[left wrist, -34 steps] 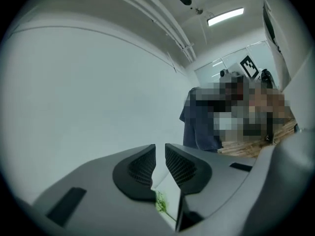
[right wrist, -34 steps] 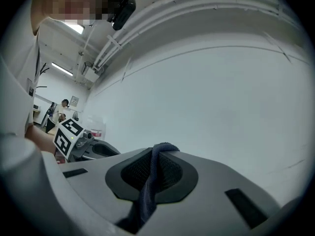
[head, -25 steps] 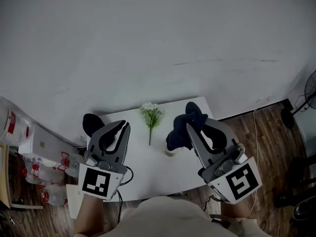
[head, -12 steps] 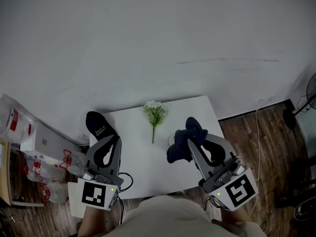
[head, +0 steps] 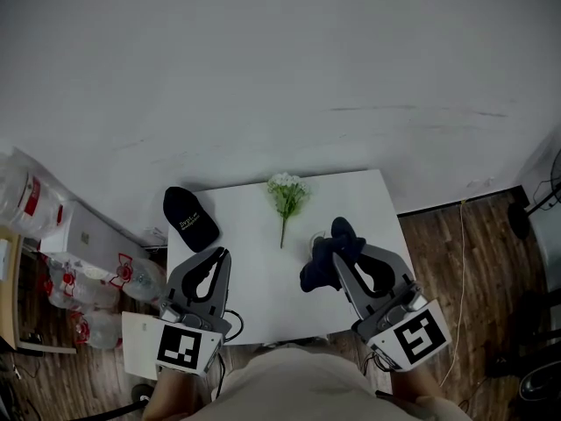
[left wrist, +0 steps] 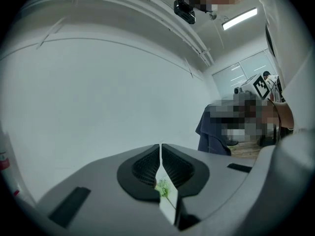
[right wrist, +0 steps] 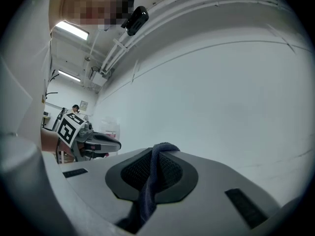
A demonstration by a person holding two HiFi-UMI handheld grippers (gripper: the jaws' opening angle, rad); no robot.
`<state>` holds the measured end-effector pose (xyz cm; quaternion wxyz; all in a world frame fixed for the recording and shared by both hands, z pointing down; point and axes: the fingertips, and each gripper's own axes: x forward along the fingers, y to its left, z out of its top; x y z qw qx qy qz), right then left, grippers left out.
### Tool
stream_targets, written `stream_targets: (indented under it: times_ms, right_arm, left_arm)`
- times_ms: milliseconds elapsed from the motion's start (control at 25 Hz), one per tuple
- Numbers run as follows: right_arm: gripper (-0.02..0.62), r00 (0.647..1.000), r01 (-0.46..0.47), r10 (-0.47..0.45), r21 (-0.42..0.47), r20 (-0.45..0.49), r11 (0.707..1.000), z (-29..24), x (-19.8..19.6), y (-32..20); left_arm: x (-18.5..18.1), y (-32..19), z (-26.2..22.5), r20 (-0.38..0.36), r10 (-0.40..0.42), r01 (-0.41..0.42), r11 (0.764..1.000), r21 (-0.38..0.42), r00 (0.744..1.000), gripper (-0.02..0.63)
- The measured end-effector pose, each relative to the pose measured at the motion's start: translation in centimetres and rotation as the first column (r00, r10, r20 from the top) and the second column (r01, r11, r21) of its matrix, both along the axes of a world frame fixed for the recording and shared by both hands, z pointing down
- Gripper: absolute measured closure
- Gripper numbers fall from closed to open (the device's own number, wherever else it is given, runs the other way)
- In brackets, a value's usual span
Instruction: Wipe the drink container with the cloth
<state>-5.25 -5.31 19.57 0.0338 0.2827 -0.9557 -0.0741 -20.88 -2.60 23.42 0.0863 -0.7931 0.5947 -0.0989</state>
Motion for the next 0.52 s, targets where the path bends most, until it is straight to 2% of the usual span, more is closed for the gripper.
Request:
stream_targets:
  times_ms: [120, 280, 400, 520]
  right_arm:
    - [0.557, 1.000, 0.007, -0.007, 0.008, -0.011, 1.000, 0.2, -0.6, 0.9]
    - [0.557, 1.000, 0.013, -0.013, -0.003, -0.015, 1.000, 0.1, -0.4, 0.8]
    - [0.557, 1.000, 0.020, -0.020, -0.003, -0.017, 1.000, -0.1, -0.8, 1.3]
    - [0.557, 0.999, 0.029, -0.029, 0.003, -0.021, 1.000, 0.1, -2.4, 3.5]
  left_arm:
    - [0.1, 0.9, 0.1, -0.030, 0.000, -0.001, 1.000, -0.004, 1.000, 0.577]
    - [0.3, 1.1, 0.0, -0.005, -0.001, 0.001, 1.000, -0.003, 1.000, 0.577]
    - [0.5, 1.5, -1.1, -0.062, -0.008, 0.008, 1.000, 0.003, 0.998, 0.577]
    - [-0.8, 3.7, -1.1, -0.068, -0.006, 0.007, 1.000, 0.014, 0.998, 0.577]
